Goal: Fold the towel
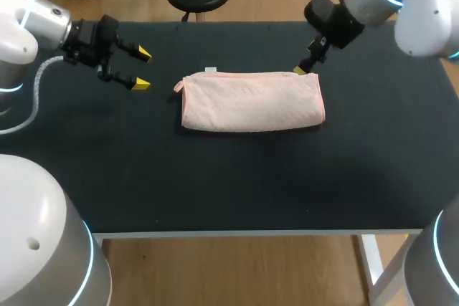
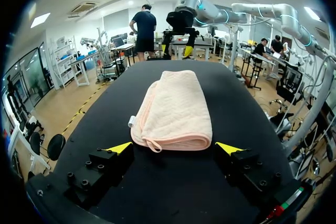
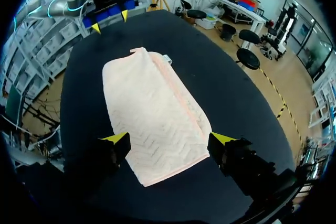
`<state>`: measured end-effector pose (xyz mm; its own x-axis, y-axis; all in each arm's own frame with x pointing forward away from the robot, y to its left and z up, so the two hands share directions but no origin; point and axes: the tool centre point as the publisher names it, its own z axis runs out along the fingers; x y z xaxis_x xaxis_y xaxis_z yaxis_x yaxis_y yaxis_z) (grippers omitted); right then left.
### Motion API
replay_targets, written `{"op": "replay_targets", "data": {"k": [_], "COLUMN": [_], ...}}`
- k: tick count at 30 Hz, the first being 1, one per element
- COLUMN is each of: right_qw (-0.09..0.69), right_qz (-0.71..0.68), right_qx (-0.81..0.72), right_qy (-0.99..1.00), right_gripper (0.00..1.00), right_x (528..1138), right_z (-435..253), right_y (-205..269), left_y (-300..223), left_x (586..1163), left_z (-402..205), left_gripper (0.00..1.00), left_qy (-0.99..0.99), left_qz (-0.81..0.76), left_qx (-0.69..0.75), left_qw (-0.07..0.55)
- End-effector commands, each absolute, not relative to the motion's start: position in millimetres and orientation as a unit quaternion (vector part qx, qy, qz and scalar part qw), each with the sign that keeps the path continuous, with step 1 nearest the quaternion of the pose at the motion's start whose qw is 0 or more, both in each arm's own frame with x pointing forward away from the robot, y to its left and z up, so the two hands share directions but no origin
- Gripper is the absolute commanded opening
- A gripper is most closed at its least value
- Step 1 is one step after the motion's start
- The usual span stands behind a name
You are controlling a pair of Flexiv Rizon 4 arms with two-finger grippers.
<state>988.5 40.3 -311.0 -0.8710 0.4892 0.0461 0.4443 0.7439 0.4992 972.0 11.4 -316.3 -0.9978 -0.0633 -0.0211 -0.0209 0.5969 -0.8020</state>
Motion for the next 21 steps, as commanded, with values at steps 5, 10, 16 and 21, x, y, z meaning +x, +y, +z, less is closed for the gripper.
{"op": "replay_targets", "data": {"k": [5, 10, 16, 21], "right_qw": [-0.141, -0.174, -0.221, -0.247], "right_qz": [0.391, 0.351, 0.325, 0.294], "right_qx": [0.627, 0.65, 0.652, 0.638], "right_qy": [0.659, 0.651, 0.648, 0.668], "right_gripper": [1.0, 1.0, 1.0, 1.0], "right_x": [999, 996, 983, 977], "right_z": [-339, -356, -365, -375], "right_y": [22, 6, -3, -8], "left_y": [11, 11, 11, 11], "left_x": [972, 972, 972, 972], "left_z": [-317, -317, -317, -317], "left_gripper": [1.0, 1.0, 1.0, 1.0], "left_qy": [0.893, 0.893, 0.893, 0.893], "left_qz": [-0.449, -0.449, -0.449, -0.449], "left_qx": [-0.024, -0.024, -0.024, -0.024], "left_qw": [0.025, 0.025, 0.025, 0.025]}}
